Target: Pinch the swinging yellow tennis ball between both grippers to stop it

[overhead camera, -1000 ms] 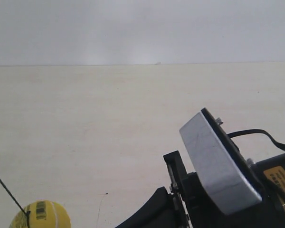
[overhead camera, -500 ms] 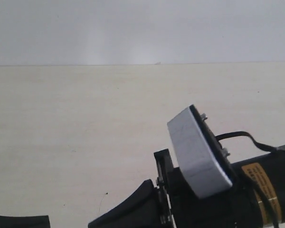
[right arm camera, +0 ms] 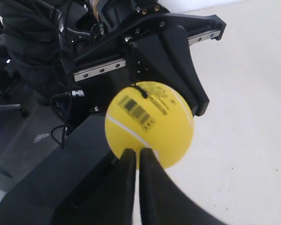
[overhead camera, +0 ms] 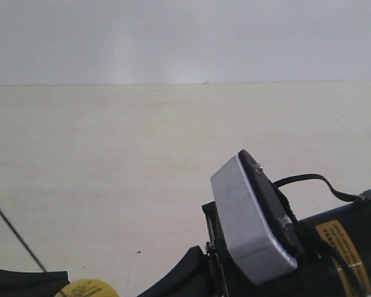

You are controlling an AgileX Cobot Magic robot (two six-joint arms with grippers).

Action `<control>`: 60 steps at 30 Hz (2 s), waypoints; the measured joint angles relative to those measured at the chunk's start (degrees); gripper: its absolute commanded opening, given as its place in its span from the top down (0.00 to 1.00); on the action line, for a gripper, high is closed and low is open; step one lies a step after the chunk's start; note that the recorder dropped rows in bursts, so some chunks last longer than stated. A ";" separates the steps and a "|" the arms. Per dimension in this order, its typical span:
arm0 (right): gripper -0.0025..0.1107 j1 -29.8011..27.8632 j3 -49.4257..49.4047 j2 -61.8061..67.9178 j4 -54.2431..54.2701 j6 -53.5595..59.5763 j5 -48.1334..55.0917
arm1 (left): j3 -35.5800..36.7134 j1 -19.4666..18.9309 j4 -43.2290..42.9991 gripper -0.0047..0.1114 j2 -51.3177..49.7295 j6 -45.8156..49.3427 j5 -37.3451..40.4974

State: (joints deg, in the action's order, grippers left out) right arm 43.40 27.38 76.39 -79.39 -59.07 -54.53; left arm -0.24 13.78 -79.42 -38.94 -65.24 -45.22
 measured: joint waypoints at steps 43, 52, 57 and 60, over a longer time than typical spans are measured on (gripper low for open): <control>0.98 0.47 0.00 -0.26 -2.79 -0.12 -2.24 | 0.00 -0.39 -0.25 0.92 0.00 5.57 -7.73; 0.98 0.47 0.00 -0.26 -2.17 -0.02 -1.30 | 0.00 -0.39 -0.49 0.92 0.00 5.57 -9.21; 0.98 0.47 0.00 -0.26 -0.64 0.81 -0.15 | 0.00 -0.39 -0.70 0.92 0.00 5.57 -10.00; 0.98 0.47 0.00 -0.39 -0.25 1.23 0.31 | 0.00 -0.39 -0.43 0.92 0.00 5.57 -8.43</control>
State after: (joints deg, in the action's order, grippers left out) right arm 43.87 27.38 76.00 -79.64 -57.83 -54.22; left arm -0.24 13.39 -79.85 -38.94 -59.67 -53.65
